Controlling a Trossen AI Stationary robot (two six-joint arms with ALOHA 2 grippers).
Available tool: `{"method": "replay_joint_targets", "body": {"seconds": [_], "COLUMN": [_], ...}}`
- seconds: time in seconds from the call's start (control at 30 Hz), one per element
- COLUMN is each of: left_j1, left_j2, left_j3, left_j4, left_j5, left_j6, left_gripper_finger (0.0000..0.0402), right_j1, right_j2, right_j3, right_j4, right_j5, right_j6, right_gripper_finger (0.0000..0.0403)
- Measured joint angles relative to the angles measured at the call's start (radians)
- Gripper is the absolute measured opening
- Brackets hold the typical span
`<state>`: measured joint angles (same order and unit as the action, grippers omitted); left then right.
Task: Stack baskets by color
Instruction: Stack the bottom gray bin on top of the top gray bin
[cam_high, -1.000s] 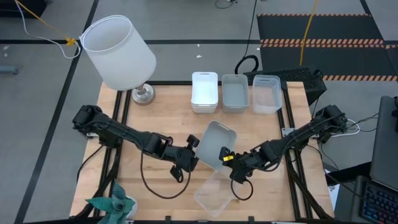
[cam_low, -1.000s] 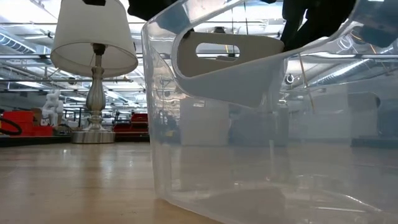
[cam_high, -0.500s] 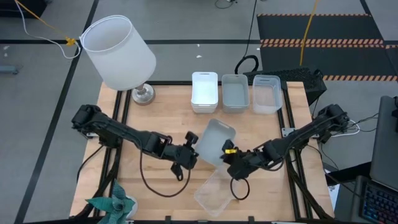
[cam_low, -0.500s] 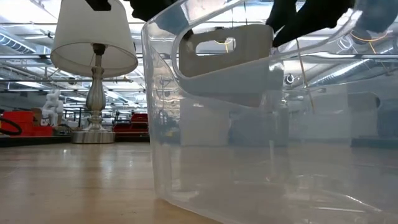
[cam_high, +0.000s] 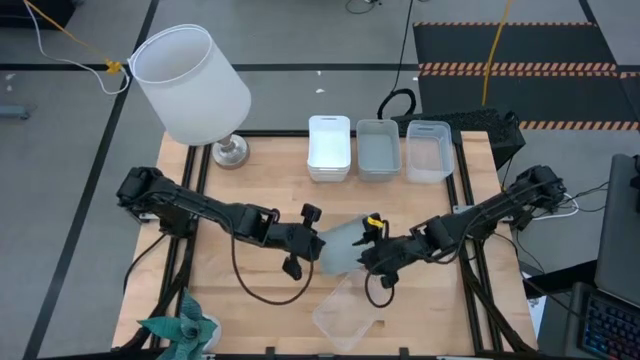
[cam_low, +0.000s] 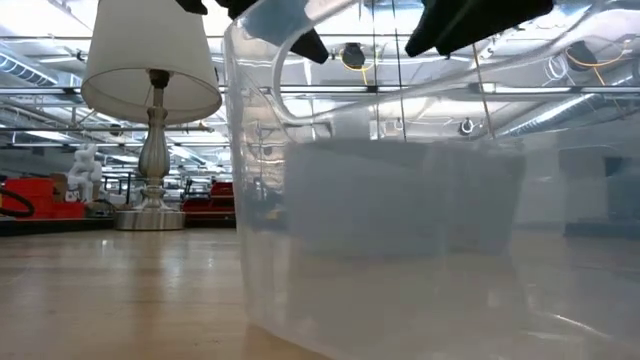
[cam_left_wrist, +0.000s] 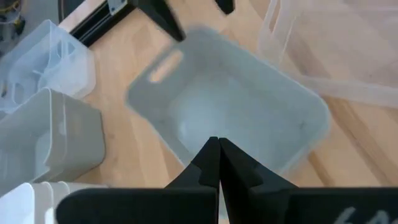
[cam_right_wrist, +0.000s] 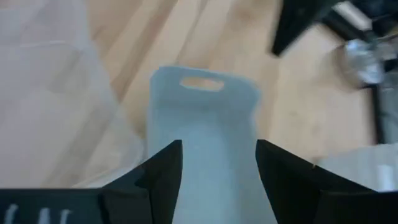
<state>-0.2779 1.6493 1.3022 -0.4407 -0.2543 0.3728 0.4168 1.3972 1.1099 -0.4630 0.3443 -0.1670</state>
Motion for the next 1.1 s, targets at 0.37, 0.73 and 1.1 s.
{"method": "replay_joint_targets", "body": {"seconds": [0.37,0.73,1.1], "left_j1": [0.005,0.038,0.068], "left_j2": [0.000,0.000,0.033], "left_j3": [-0.043,-0.213,-0.256], "left_j4": [-0.067,0.042,0.120], "left_j5": [0.048,0.044,0.050], "left_j6": [-0.078,0.102,0.231], "left_gripper_finger": [0.0057,0.0159,0.0110], "right_j1": [-0.023,-0.023,-0.027], "right_j2": [0.000,0.000,0.000], "right_j3": [-0.010,-0.010,-0.010], "right_j4": [-0.011,-0.016,-0.012], "right_j5": [-0.038,-0.111,-0.112], "right_j6": [0.154,0.150,0.127], "right_gripper_finger": [0.0158,0.0159,0.0159]}}
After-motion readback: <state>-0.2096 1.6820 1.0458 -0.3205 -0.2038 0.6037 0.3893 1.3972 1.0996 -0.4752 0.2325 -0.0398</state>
